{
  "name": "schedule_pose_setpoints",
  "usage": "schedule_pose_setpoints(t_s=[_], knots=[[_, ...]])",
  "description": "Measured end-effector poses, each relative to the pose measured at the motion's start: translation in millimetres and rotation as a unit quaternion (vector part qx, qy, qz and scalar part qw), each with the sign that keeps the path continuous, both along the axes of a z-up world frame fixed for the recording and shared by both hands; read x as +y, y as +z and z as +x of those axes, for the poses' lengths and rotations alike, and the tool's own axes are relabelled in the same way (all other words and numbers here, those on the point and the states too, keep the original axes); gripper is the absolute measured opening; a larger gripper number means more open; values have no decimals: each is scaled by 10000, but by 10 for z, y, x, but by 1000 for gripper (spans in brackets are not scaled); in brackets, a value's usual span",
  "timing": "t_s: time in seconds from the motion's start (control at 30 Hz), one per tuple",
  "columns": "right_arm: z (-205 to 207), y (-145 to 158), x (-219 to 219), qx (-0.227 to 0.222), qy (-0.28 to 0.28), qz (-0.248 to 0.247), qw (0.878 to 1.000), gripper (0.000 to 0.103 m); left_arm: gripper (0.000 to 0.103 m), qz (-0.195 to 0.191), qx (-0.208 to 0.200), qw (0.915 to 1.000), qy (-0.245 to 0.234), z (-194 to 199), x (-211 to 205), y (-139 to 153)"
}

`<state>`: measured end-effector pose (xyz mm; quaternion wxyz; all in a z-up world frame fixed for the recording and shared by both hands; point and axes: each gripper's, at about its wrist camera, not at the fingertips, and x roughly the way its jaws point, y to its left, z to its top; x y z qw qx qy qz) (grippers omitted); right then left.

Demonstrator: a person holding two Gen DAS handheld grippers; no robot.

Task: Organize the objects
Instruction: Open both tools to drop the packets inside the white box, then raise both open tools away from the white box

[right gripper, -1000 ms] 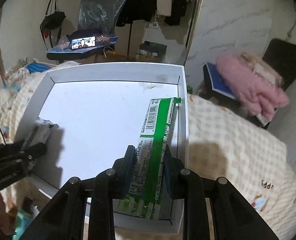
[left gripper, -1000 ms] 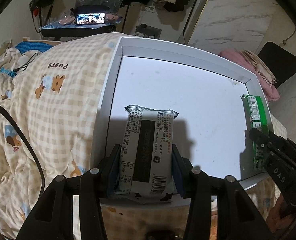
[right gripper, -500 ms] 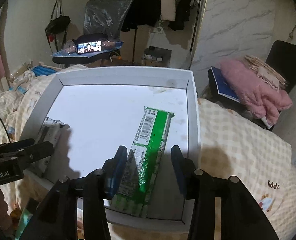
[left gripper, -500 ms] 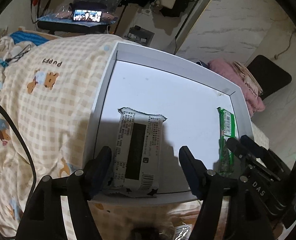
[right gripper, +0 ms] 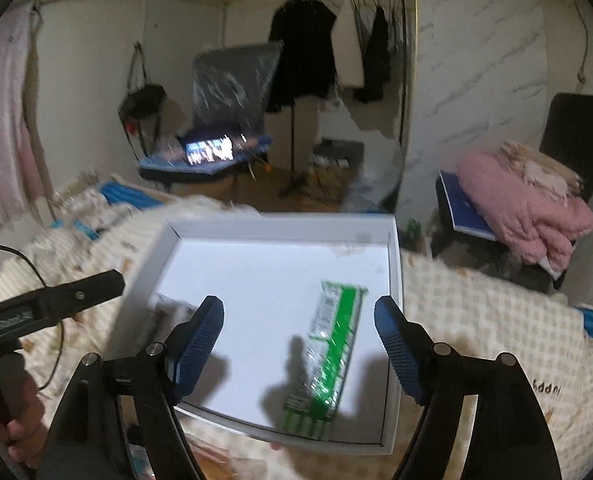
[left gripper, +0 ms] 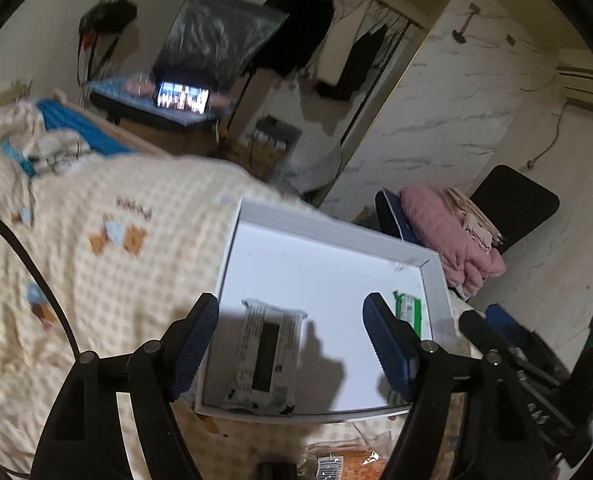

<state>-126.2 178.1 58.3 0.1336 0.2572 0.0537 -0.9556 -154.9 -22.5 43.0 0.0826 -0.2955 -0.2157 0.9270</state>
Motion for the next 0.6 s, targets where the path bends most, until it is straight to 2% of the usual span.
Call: schedule_pose_setpoints(t_s=[0.1,0.37,0.53,0.6], knots=[[139,214,-23,268,169,-182,9993,79,79,-143,189,9997,6,88,-19,177],[351,525,-24,484,431,-443,9969,79,81,-676,418,9968,-19,286,27,493],[479,663,-19,528,502,-486,9962,80,81,-314,559,9977,-229,389,-62,601],[535,718,-9,561,573,-535,9953,94,81,-295,621,9974,-199,427,-104,663]])
